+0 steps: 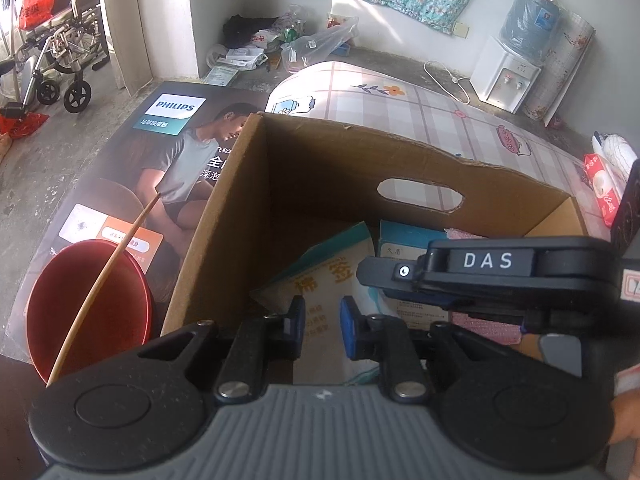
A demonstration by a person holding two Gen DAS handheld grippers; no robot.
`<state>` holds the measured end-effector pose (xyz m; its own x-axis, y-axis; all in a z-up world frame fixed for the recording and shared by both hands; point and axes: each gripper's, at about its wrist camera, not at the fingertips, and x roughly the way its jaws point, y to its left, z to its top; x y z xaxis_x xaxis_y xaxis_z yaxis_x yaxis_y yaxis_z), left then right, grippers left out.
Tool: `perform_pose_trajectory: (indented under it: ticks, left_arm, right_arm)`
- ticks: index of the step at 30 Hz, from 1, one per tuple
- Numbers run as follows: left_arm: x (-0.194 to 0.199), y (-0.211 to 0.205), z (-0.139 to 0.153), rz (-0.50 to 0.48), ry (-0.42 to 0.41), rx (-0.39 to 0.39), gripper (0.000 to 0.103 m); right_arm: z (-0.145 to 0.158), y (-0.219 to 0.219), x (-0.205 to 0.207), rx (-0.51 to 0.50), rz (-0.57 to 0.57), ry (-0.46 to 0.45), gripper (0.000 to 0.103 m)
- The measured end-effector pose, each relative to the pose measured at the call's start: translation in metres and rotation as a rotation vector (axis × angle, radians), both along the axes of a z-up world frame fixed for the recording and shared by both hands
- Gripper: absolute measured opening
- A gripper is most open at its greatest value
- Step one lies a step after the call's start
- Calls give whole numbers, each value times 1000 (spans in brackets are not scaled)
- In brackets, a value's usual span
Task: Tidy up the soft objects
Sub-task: 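Carry the cotton-swab bag with the right tool into the box and release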
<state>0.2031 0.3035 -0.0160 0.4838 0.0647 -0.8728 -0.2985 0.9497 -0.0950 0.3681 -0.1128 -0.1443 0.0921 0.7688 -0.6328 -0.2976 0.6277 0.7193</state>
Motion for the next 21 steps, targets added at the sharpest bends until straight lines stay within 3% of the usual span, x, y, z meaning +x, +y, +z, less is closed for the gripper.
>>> perform_pose_trajectory:
  ticks: [2,4,13,19,21]
  left_arm:
    - [-6,-2,2,-13,21,-53,31]
    - [-10,-4,3,-11,28,-99,53]
    - [23,8,-13,138,74,-192,73]
    - [46,5,-34,166,137,-150,76]
    - [49,2,-37,156,140,-119,72]
  right_arm:
    - [12,-14,-1,31,-4,-17,25]
    - [27,-32,-5,67,-10,-39,25]
    - [72,-132,-57,210,-6,-123,27]
    - [86,-194,-115,252,10,-217,29]
    - [84,-213,-130,247,-6,-241,29]
